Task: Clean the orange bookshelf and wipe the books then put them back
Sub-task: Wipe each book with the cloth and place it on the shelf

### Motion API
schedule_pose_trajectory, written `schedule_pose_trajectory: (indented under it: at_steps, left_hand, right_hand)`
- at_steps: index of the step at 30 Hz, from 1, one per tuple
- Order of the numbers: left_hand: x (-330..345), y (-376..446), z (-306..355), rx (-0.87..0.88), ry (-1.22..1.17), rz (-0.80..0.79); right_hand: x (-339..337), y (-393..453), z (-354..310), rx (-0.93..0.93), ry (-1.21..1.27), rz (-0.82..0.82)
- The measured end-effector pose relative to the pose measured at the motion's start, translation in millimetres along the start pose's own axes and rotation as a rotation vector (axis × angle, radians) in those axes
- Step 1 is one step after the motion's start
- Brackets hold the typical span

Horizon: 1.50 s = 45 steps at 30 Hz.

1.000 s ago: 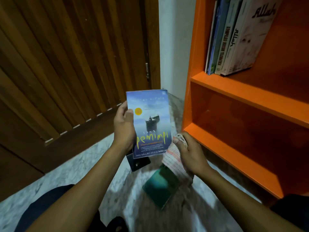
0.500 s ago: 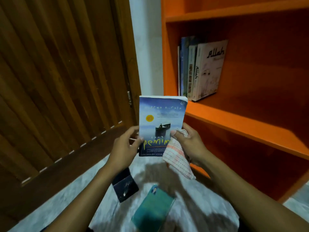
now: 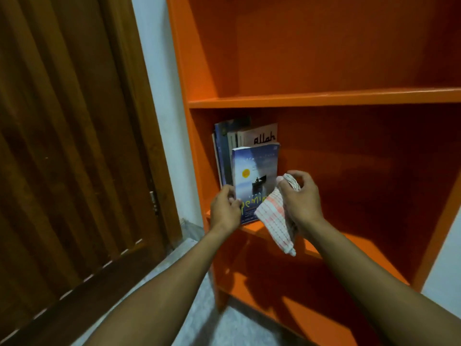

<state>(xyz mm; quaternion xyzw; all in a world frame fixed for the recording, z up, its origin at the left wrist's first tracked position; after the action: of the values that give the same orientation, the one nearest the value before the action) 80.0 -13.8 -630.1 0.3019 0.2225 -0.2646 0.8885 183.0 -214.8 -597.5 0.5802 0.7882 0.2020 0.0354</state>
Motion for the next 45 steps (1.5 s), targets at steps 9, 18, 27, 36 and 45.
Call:
schedule_pose_trajectory:
  at_steps: [9,18,27,36,45]
  left_hand:
    - [76,44,13,-0.214,0.108,0.103]
    - [85,46,3,-0.309,0.048,0.254]
    - [31,3,-6,0.194,0.061,0.180]
    - [-24,-96,-149,0.006,0.183,0.024]
    - [-13,-232,-336,-0.517,0.254,-0.305]
  right_hand:
    - [-52,35,28,0.076,-0.018,0.064]
    - [-58,36,42,0.131,0.066,0.038]
    - [-7,-25,34,0.276,0.304,-0.047]
    - [64,-118,97,0.548,0.045,-0.333]
    - [115,-195,190,0.702,-0.185,-0.491]
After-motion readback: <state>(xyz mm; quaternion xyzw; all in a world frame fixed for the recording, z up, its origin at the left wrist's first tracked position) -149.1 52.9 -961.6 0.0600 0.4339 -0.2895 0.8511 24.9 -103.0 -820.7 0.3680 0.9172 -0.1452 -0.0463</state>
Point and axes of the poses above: each hand's wrist, its own y-axis towards the middle knuckle, its own x-axis out of the palm, z = x × y, the point moved 10 cm from there along y, towards the middle knuckle, and after that the axes turned 14 degrees about y, right-handed, at the moved point
